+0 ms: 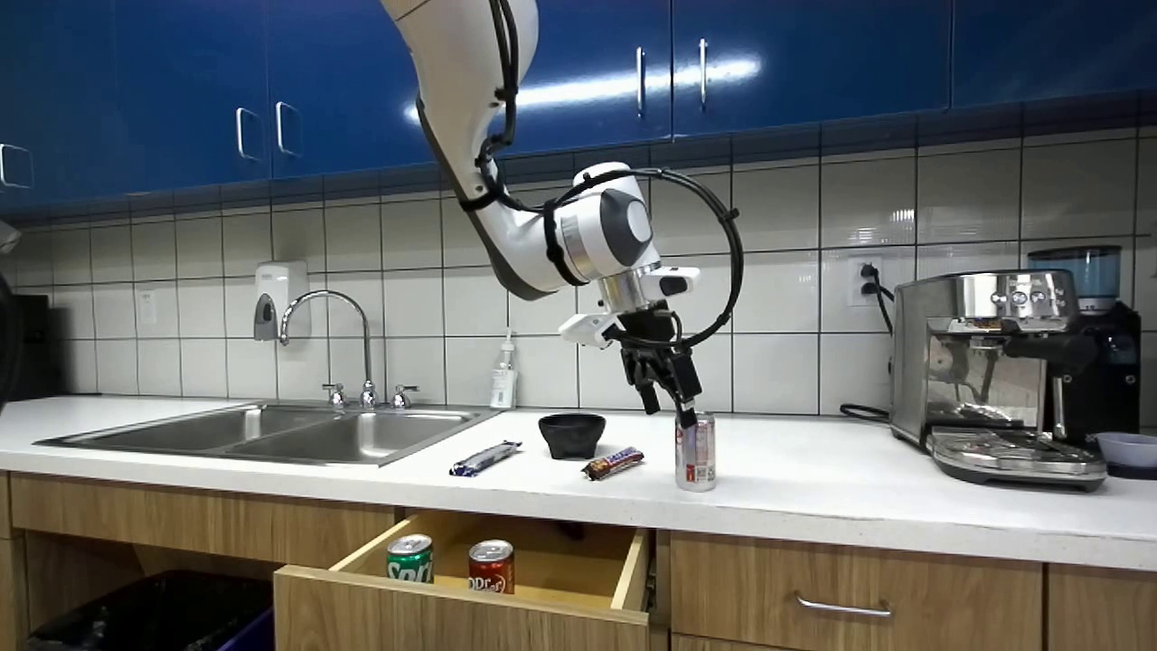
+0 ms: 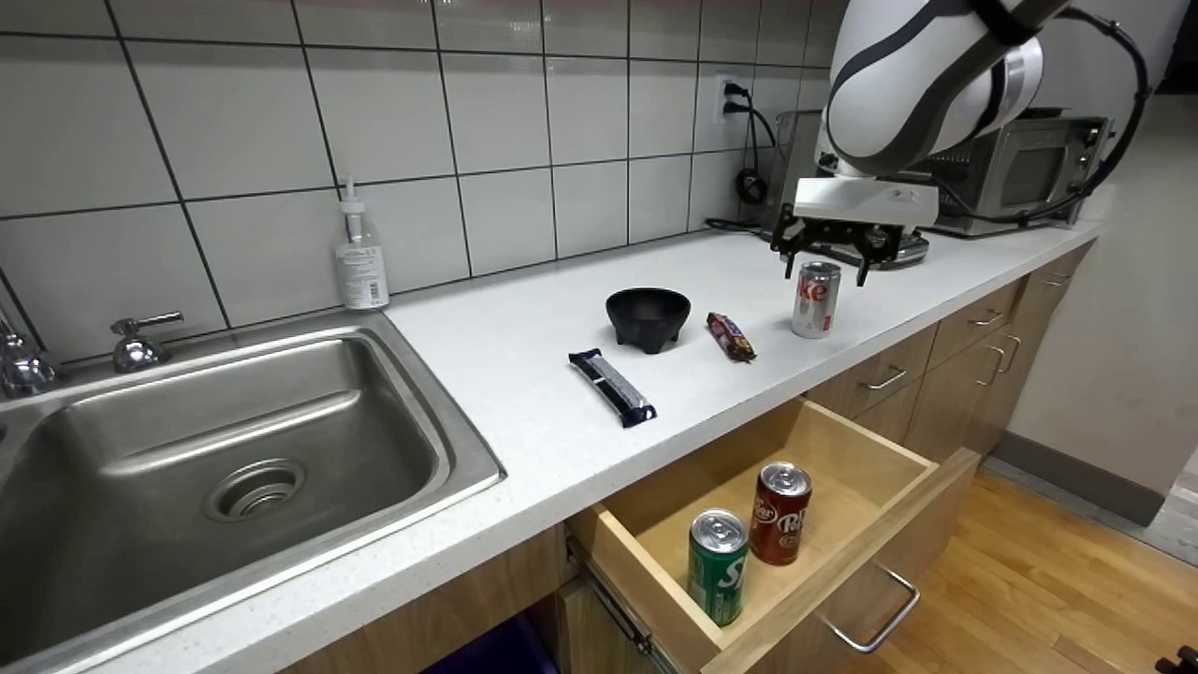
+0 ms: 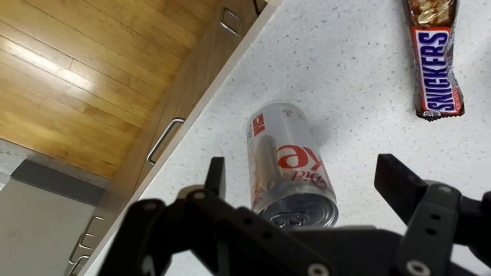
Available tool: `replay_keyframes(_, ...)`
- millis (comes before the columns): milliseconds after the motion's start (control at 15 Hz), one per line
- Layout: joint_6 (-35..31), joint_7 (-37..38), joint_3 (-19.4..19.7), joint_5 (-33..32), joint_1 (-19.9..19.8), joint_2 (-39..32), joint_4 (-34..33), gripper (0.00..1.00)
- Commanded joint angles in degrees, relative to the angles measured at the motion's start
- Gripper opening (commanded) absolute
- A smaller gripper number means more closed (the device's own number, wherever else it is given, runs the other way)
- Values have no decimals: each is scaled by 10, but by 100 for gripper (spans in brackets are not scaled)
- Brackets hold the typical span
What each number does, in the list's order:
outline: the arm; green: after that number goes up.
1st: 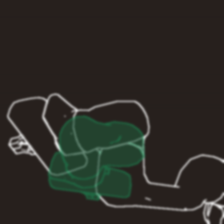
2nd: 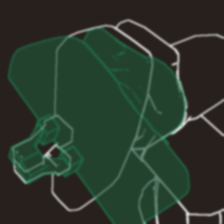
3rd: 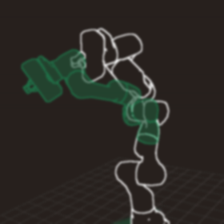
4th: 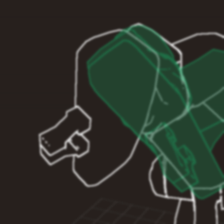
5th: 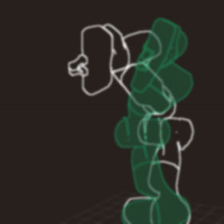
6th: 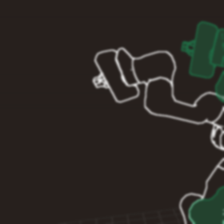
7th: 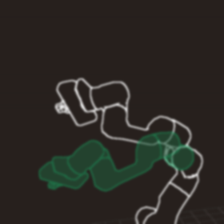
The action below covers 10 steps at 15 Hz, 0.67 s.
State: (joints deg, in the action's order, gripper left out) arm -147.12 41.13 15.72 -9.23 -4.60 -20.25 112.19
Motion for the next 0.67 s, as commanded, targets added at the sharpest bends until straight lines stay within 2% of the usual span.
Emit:
replay_keyframes(0, -18, -22, 2, 1, -1, -23, -23, 100)
replay_keyframes(600, -33, -24, 18, -4, 6, -53, -42, 100)
